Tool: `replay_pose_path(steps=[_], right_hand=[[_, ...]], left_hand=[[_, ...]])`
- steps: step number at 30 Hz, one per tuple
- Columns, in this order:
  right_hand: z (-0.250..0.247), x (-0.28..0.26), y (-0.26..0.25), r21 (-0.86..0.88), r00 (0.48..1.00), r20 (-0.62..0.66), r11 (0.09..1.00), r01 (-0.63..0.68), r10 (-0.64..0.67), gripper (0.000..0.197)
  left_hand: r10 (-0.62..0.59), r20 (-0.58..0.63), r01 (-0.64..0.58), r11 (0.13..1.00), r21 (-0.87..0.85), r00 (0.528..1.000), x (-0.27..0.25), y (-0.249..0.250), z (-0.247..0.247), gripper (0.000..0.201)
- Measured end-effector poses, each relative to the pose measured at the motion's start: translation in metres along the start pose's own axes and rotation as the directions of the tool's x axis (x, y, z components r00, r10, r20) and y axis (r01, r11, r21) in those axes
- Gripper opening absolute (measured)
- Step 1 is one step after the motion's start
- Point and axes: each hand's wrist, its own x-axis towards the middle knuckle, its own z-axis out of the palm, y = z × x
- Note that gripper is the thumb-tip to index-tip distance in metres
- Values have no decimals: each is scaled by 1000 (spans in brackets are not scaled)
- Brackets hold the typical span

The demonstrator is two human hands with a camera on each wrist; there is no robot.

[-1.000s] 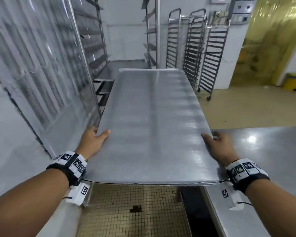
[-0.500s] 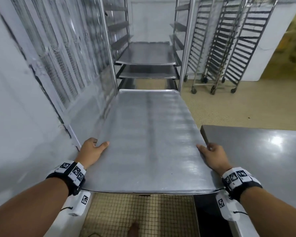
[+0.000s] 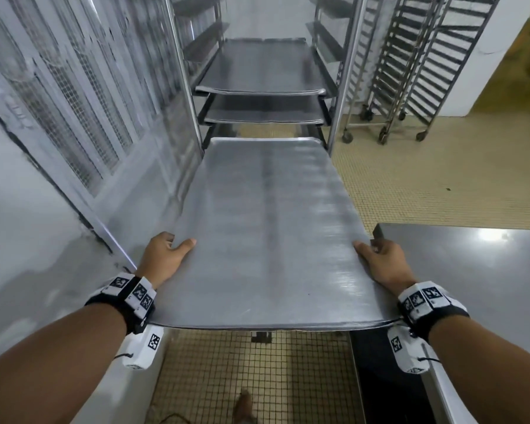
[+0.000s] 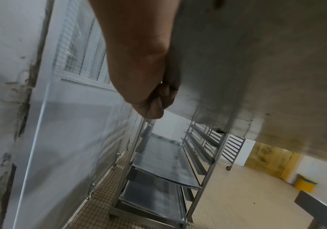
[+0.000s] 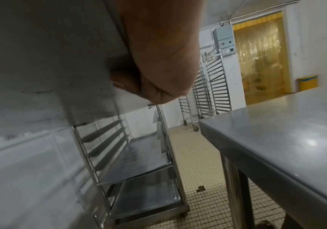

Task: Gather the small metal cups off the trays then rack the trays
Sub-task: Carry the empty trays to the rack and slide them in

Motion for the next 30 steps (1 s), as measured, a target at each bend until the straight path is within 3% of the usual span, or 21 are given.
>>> replay_pose_path(steps=[9, 17, 23, 27, 30], right_hand=[[43, 57, -8, -125, 995, 35, 988, -90, 95, 77], [81, 100, -8, -131, 978, 25, 971, -202, 207, 102], [95, 124, -25, -142, 974, 18, 964, -223, 228, 76], [101, 161, -25, -155, 972, 44, 963, -221, 230, 91], [104, 194, -29, -166, 971, 41, 960, -224, 234, 86]], left_hand=[[-22, 81, 23, 1000, -16, 996, 87, -30, 24, 29], [-16, 140, 18, 1000, -15, 990, 151, -60, 42, 52], [-52, 143, 45, 998, 51, 988, 177, -42, 55, 31], [-46, 161, 44, 999, 18, 986, 216, -48, 69, 49], [-68, 167, 64, 997, 34, 984, 247, -57, 83, 61]])
